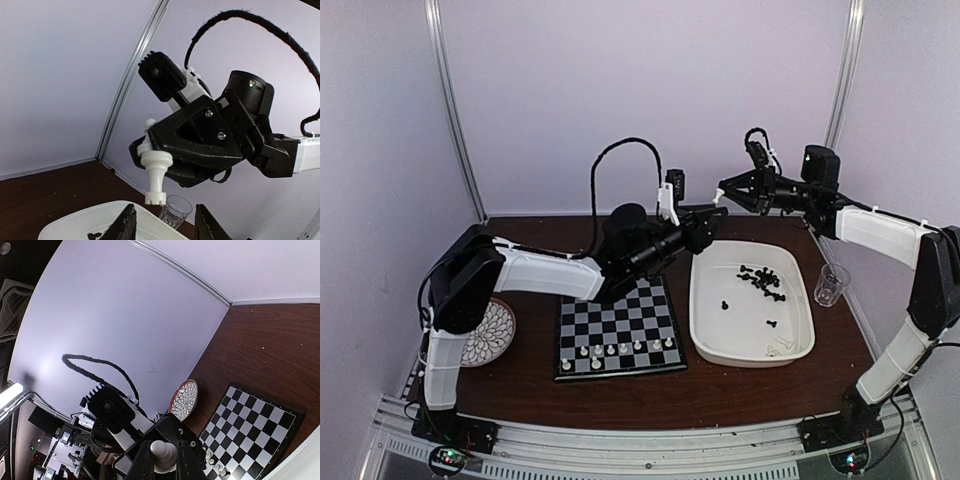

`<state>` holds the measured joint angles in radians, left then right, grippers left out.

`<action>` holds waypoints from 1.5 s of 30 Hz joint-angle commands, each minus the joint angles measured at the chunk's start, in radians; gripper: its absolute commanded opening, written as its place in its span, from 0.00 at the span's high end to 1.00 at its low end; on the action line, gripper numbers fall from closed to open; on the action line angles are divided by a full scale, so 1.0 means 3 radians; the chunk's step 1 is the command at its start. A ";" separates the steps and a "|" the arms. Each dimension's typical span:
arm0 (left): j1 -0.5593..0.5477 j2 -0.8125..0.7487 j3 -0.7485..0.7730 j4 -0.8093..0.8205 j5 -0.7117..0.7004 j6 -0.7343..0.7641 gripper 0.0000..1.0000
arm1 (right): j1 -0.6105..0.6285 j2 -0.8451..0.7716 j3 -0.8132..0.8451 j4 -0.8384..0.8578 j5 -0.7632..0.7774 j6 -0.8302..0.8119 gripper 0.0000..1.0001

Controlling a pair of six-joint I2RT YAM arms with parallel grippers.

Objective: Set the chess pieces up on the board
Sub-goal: Pass from the right arm to the left

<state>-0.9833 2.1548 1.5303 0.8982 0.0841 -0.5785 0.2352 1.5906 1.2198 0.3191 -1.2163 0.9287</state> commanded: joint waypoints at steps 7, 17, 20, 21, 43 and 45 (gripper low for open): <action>0.0024 0.0012 0.0033 0.0384 -0.0042 -0.0021 0.63 | -0.0017 -0.0112 -0.0061 0.0168 -0.0053 0.0062 0.96; 0.0047 0.0002 0.0035 0.0397 -0.0024 -0.0021 0.70 | -0.0017 -0.0121 -0.0086 0.0244 -0.0047 0.0137 0.96; 0.0050 0.0004 0.0029 0.0401 -0.0020 -0.0022 0.74 | -0.0014 -0.0127 -0.0100 0.0255 -0.0042 0.0142 0.96; 0.0048 0.0002 0.0027 0.0410 -0.0013 -0.0024 0.75 | -0.0016 -0.0132 -0.0103 0.0252 -0.0041 0.0147 0.96; 0.0111 -0.0154 -0.0137 0.0224 -0.0066 -0.0040 0.96 | -0.0033 -0.0178 -0.0145 0.0269 -0.0049 0.0096 0.96; 0.0151 -0.0285 -0.0255 0.0144 -0.0012 -0.0041 0.98 | -0.0098 -0.0183 -0.0149 0.0233 -0.0064 0.0068 0.96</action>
<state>-0.9688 2.1464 1.5093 0.9642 0.0818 -0.5938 0.2329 1.5742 1.1816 0.3664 -1.2171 0.9680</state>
